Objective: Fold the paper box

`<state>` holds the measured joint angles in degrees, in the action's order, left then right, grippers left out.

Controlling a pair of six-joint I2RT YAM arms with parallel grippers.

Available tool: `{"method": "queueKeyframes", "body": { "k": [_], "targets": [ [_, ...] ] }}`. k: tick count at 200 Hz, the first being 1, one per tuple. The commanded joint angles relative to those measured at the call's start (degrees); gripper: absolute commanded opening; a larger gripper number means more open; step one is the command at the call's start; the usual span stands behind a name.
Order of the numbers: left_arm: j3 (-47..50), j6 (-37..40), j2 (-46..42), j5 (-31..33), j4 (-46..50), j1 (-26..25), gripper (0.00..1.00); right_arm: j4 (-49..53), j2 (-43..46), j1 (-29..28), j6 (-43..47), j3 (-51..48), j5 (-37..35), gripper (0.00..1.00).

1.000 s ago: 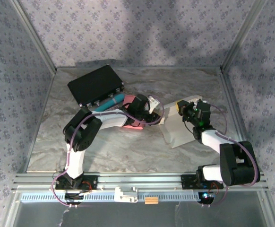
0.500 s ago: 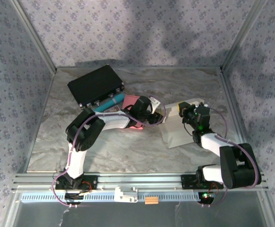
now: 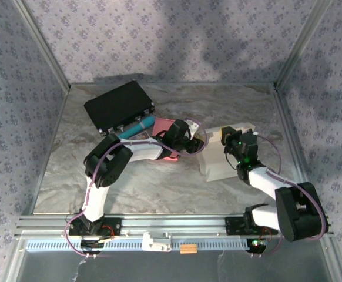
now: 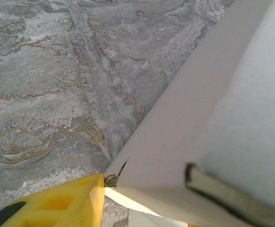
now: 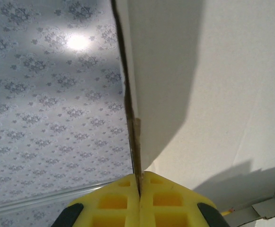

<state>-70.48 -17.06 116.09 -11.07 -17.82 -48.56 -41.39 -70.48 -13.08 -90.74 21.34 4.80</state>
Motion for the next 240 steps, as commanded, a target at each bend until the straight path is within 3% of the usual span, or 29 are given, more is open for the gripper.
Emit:
{"method": "queueKeyframes", "body": {
  "k": [1, 34, 76, 130, 159, 240],
  "targets": [
    [-1.5, -2.8, 1.6, 3.7, -3.1, -0.1, 0.46, 2.0, 1.7, -1.7, -3.3, -0.7, -3.0, 0.0],
    [-2.2, -3.6, 2.6, 5.5, -4.0, -0.1, 0.44, 7.7, 3.4, -3.4, -7.7, -0.5, -7.4, 0.0],
    [-0.7, -4.8, 2.9, 6.3, -7.6, -0.3, 0.5, 14.8, 6.1, -4.1, -9.1, 1.4, -11.7, 0.0],
    [-2.7, -1.8, 4.6, 2.7, -6.9, 1.6, 0.51, 14.1, 1.9, -0.9, -8.7, 3.5, -9.1, 0.0],
    [-4.5, 0.0, 5.0, -0.4, -5.3, 3.0, 0.51, 21.2, 1.4, -0.2, -6.8, 8.2, -8.8, 0.0],
    [-11.2, 0.5, 9.5, -5.8, -3.1, 5.9, 0.51, 15.4, -9.8, -0.2, -7.7, 12.4, -9.5, 0.0]
  ]
}}
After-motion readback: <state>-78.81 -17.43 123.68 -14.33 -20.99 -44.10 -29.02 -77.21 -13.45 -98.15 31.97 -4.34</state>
